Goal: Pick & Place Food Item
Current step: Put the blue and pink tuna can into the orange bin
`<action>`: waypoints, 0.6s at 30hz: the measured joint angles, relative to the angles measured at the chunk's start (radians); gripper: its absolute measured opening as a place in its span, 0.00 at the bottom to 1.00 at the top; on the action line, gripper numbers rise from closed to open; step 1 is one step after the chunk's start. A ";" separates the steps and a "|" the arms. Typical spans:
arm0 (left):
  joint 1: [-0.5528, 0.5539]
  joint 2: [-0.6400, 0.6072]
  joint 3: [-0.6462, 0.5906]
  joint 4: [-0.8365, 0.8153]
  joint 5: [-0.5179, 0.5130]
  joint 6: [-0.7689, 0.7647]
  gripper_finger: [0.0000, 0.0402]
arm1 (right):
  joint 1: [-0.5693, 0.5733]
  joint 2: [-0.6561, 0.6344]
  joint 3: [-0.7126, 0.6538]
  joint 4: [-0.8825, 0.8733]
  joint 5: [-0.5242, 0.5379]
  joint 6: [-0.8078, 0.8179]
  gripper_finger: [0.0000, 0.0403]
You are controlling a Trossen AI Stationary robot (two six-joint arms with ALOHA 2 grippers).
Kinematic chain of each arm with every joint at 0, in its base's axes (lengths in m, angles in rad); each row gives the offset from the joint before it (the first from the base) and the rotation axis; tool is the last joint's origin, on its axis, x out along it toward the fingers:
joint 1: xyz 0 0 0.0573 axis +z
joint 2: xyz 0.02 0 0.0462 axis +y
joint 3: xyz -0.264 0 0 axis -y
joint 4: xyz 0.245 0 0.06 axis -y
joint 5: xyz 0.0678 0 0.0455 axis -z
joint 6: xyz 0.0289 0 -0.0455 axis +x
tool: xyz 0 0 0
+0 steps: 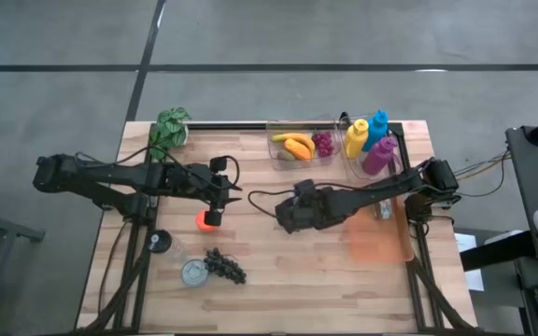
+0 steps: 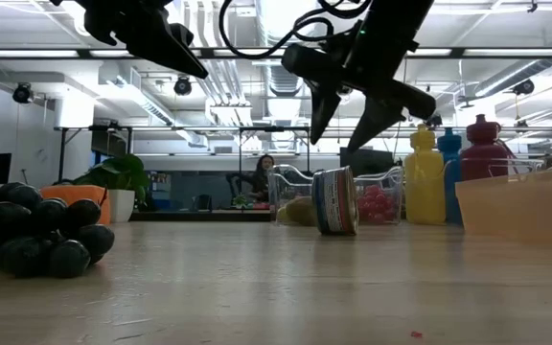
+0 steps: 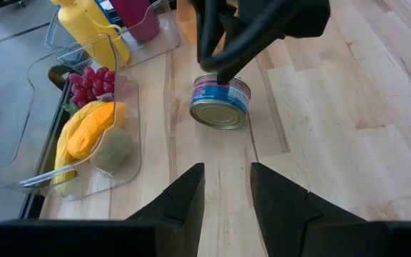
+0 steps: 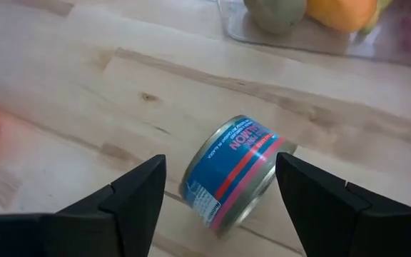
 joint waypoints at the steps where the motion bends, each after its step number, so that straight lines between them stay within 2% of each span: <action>1: 0.000 0.000 0.000 0.000 0.000 0.000 0.29 | 0.000 0.000 0.000 0.001 0.000 0.020 0.66; 18: 0.000 0.000 0.000 0.000 0.000 0.000 0.29 | -0.007 0.039 0.000 0.052 0.020 0.138 0.74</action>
